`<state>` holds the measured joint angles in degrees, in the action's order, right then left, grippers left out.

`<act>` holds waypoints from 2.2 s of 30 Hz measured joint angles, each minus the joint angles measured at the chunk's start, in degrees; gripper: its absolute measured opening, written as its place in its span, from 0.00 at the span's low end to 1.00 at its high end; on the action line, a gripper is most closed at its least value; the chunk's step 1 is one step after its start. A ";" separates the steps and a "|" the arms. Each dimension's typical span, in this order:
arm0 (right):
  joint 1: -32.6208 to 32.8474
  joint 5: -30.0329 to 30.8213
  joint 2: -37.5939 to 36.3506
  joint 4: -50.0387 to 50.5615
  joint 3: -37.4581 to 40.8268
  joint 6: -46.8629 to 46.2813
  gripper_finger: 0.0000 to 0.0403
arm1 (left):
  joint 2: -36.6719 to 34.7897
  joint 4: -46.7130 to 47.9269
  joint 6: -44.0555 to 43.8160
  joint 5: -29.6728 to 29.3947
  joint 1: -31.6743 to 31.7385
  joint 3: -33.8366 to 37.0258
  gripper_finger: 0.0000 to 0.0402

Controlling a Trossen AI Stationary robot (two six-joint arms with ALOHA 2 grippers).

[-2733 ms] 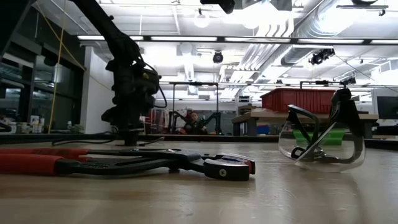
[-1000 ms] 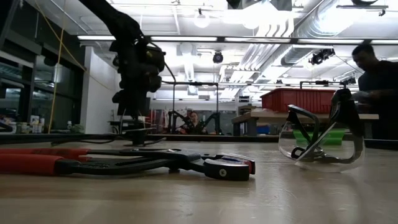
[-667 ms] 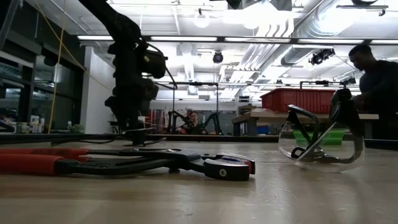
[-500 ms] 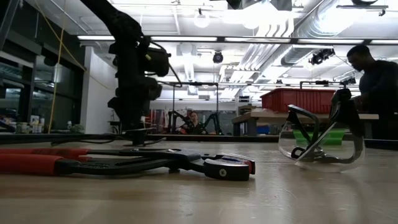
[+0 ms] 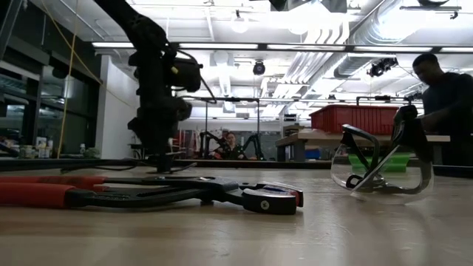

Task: Coil cords
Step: Coil the black wire onto the black spool

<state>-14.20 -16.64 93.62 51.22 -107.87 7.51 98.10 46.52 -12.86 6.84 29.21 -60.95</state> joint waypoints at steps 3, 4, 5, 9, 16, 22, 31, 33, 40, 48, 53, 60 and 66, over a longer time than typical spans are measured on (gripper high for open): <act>0.00 0.02 0.02 0.00 0.00 0.02 0.35 | 0.00 -1.19 -0.53 0.07 -0.04 1.64 0.57; 0.00 0.02 0.02 0.00 0.00 0.07 0.35 | 0.00 -1.92 -0.92 0.09 -0.04 2.00 0.57; 0.00 0.02 0.02 0.00 0.00 0.22 0.35 | 0.00 -2.27 -1.61 0.16 -0.02 2.19 0.57; -0.07 0.02 0.02 -0.18 0.00 0.24 0.35 | -0.02 -3.75 -2.01 0.98 -0.36 2.85 0.57; -0.04 0.02 0.02 -0.53 -0.02 0.24 0.35 | -0.07 -4.30 -3.62 1.44 -0.57 3.08 0.37; -0.04 0.02 0.02 -1.35 -0.02 0.06 0.35 | -2.53 -4.37 -3.65 3.73 -0.48 3.10 0.18; -0.83 -0.10 0.02 -3.23 -0.07 0.47 0.35 | -17.97 -3.35 -3.52 3.44 0.82 0.70 0.06; -1.48 -0.85 0.02 -3.91 -0.07 0.46 0.35 | -22.41 -4.00 -2.95 3.60 0.66 0.24 0.06; -4.18 -7.94 0.97 -13.14 -0.07 -3.09 0.35 | -34.64 -7.04 1.97 -4.75 -2.64 -3.98 0.06; -4.19 -7.59 5.31 -23.67 -0.07 -6.20 0.35 | -36.71 -10.12 12.54 -17.47 -9.96 -13.60 0.06; -4.21 -4.01 6.14 -29.31 -0.07 -7.23 0.35 | -34.66 -11.65 17.87 -22.00 -14.27 -19.25 0.06; -2.80 0.19 6.24 -31.89 -0.07 -6.56 0.35 | -31.34 -14.67 20.22 -26.66 -16.69 -20.55 0.06; -0.94 6.78 6.15 -31.36 -0.07 -3.98 0.34 | -29.90 -17.59 20.20 -27.10 -16.94 -20.55 0.06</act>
<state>-15.14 -9.86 99.78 19.86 -107.94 3.53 68.20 28.93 7.33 -20.26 12.27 -81.49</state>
